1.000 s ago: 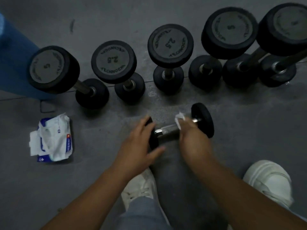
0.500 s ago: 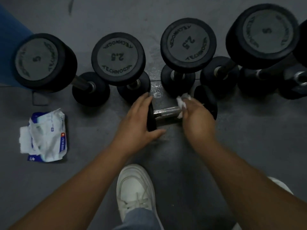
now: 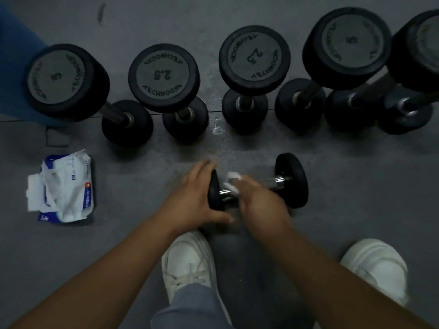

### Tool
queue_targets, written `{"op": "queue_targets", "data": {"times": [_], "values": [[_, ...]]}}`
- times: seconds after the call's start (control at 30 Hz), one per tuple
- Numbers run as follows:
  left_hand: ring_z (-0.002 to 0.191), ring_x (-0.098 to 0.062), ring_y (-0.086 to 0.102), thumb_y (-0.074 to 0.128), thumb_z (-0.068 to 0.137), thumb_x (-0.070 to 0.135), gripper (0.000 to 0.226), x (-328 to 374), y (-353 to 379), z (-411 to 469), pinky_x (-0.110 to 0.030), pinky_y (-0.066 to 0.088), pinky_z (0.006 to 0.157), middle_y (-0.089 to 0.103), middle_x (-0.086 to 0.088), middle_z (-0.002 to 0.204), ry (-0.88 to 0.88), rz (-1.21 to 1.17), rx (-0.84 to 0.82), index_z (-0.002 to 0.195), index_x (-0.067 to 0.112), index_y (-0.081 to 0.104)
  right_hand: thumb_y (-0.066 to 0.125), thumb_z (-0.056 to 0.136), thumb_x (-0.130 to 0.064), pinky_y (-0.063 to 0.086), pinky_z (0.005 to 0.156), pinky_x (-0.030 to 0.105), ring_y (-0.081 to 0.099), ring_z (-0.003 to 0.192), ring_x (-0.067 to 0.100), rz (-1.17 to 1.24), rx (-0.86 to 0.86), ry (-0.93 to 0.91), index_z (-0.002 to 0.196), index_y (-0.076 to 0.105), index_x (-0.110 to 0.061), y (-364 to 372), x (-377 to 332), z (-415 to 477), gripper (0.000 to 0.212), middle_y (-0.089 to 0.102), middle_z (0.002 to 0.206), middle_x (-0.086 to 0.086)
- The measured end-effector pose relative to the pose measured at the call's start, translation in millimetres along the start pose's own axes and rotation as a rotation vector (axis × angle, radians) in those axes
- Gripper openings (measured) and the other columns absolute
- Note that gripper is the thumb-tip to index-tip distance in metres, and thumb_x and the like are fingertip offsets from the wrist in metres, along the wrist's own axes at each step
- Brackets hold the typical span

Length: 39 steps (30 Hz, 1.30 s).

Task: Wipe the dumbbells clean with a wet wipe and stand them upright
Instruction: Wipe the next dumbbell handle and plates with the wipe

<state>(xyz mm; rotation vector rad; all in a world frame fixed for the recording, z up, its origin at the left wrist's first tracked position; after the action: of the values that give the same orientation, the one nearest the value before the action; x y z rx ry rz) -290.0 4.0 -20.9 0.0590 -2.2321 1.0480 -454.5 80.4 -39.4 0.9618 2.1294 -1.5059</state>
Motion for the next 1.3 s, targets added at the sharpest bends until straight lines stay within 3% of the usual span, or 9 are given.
{"op": "queue_targets", "data": {"times": [0.13,0.27,0.33,0.47,0.67,0.83,1.0,1.17,1.3], "values": [[0.135,-0.017,0.042,0.085,0.053,0.063,0.125,4.5,19.9,-22.2,-0.041,0.048,0.101,-0.001,0.024,0.158,-0.024,0.057,-0.006,0.151,0.038,0.011,0.047,0.100,-0.015,0.020,0.099,0.001,0.044,0.129,0.000,0.095,0.278,0.229,0.136,0.056,-0.027,-5.9,13.4,-24.7,0.039,0.046,0.147,-0.012],[0.134,-0.016,0.042,0.087,0.057,0.057,0.123,6.9,26.5,-33.1,-0.042,0.052,0.095,-0.010,0.028,0.156,0.025,0.020,0.018,0.152,0.035,0.010,0.045,0.101,-0.022,0.038,0.092,0.014,0.055,0.117,0.005,0.167,-0.005,0.111,0.135,0.055,-0.029,-6.7,-6.0,-25.4,0.036,0.053,0.140,-0.010],[0.138,-0.015,0.036,0.084,0.060,0.060,0.121,7.3,22.8,-37.7,-0.041,0.049,0.100,-0.008,0.026,0.156,0.039,0.033,-0.012,0.153,0.033,0.011,0.044,0.102,-0.025,0.041,0.090,0.014,0.061,0.101,-0.002,0.235,0.129,0.198,0.128,0.060,-0.032,-16.5,11.1,-32.5,0.031,0.062,0.127,-0.010],[0.134,-0.016,0.038,0.081,0.063,0.062,0.110,15.7,18.7,-45.6,-0.036,0.045,0.103,0.014,0.017,0.149,0.058,0.094,0.013,0.151,0.031,0.022,0.039,0.100,-0.031,0.046,0.100,0.039,0.055,0.122,0.021,-0.100,0.011,0.151,0.142,0.042,-0.034,7.9,7.7,-62.0,0.042,0.052,0.140,-0.006],[0.147,-0.015,0.021,0.081,0.064,0.062,0.122,24.7,40.4,-66.4,-0.029,0.030,0.113,-0.002,0.009,0.164,0.045,0.217,-0.112,0.156,0.026,0.010,0.045,0.102,-0.024,0.035,0.106,0.020,0.052,0.124,0.004,0.111,0.147,0.255,0.141,0.048,-0.034,11.8,21.1,-79.1,0.040,0.049,0.143,-0.017],[0.145,-0.027,0.030,0.080,0.061,0.060,0.115,15.6,64.5,-83.9,-0.031,0.030,0.112,0.013,-0.006,0.163,0.188,0.298,0.008,0.153,0.017,0.026,0.041,0.099,-0.017,0.047,0.094,0.039,0.054,0.119,0.025,0.043,-0.056,0.257,0.138,0.049,-0.026,10.0,11.5,-91.4,0.040,0.049,0.139,-0.001],[0.142,-0.003,0.021,0.073,0.063,0.069,0.114,0.8,44.1,-52.1,-0.028,0.027,0.117,0.005,0.010,0.163,0.100,0.030,-0.175,0.155,0.033,0.016,0.040,0.103,-0.031,0.037,0.106,0.022,0.048,0.130,0.007,0.035,-0.041,0.116,0.146,0.035,-0.042,8.2,10.2,-87.7,0.045,0.025,0.155,-0.025],[0.125,-0.011,0.051,0.061,0.078,0.063,0.069,-13.0,3.7,-16.6,-0.022,0.039,0.104,0.051,0.008,0.137,-0.040,-0.232,0.355,0.137,0.030,0.048,0.041,0.102,-0.026,0.045,0.104,0.035,0.053,0.125,0.009,0.089,0.182,0.088,0.143,0.041,-0.039,-17.5,6.4,-30.4,0.043,0.040,0.149,-0.021],[0.148,-0.015,0.018,0.083,0.063,0.058,0.129,-1.8,-14.3,15.5,-0.034,0.025,0.119,0.008,0.002,0.164,-0.025,-0.012,0.135,0.157,0.031,-0.001,0.038,0.104,-0.034,0.044,0.106,0.036,0.053,0.126,0.014,0.071,0.261,0.036,0.145,0.035,-0.041,-21.6,5.5,18.4,0.042,0.035,0.151,-0.024]]}}
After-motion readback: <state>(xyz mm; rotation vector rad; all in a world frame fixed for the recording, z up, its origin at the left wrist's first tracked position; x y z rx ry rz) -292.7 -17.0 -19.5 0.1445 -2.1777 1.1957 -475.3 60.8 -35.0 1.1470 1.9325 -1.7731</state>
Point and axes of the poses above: each hand's wrist, its own z-axis towards the middle knuckle, its own y-axis out of the palm, x = y × z, the point moved 1 cm from there along z, towards the middle knuckle
